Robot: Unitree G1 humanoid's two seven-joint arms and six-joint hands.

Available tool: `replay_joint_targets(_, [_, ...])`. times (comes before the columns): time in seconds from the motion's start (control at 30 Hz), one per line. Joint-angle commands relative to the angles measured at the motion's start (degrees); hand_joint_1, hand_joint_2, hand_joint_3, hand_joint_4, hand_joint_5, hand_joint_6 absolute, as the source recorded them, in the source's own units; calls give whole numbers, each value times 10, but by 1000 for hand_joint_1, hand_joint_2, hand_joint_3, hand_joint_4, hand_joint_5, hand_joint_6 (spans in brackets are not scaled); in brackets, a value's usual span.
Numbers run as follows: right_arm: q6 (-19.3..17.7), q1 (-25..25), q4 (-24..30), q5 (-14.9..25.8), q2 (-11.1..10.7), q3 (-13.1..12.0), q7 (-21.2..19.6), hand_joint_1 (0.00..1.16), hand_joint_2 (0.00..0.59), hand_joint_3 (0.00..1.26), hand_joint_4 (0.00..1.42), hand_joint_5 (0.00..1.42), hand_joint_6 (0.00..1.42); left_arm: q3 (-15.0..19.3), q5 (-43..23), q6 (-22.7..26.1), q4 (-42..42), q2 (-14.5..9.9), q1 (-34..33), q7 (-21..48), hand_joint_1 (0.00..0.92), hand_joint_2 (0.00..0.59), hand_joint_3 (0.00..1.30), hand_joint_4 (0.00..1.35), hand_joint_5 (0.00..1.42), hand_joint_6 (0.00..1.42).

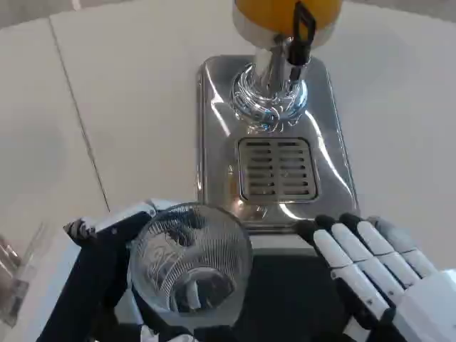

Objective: Grasp the cup under the faucet to collect the drink, then remove the cup.

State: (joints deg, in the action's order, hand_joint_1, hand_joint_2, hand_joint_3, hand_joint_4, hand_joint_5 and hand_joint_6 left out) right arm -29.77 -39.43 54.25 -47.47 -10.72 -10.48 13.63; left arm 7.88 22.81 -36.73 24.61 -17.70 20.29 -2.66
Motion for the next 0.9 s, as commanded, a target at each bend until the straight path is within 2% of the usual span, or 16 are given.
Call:
replay_joint_targets(0.03, [11,3,8,-7,-2,7,9,16,574,0,0,0,0,-4,-7,-3,-1,6,1,4,604,0,1143,1120,1422,1424])
replay_joint_targets(0.53, [29,0,15,-11,1,13,7,21,576,0,0,0,0,2,0,13,-10,19,-10,-3,607,0,1143,1116,1422,1424])
replay_joint_targets(0.73, [40,-3,13,0,3,-6,-1,21,576,0,0,0,0,-5,23,47,-37,38,-59,-15,610,0,1143,1115,1422,1424])
replay_joint_targets(0.9, [62,8,18,22,-6,-35,9,21,576,0,0,0,0,-28,65,82,-94,73,-137,-51,610,0,1143,1115,1422,1424])
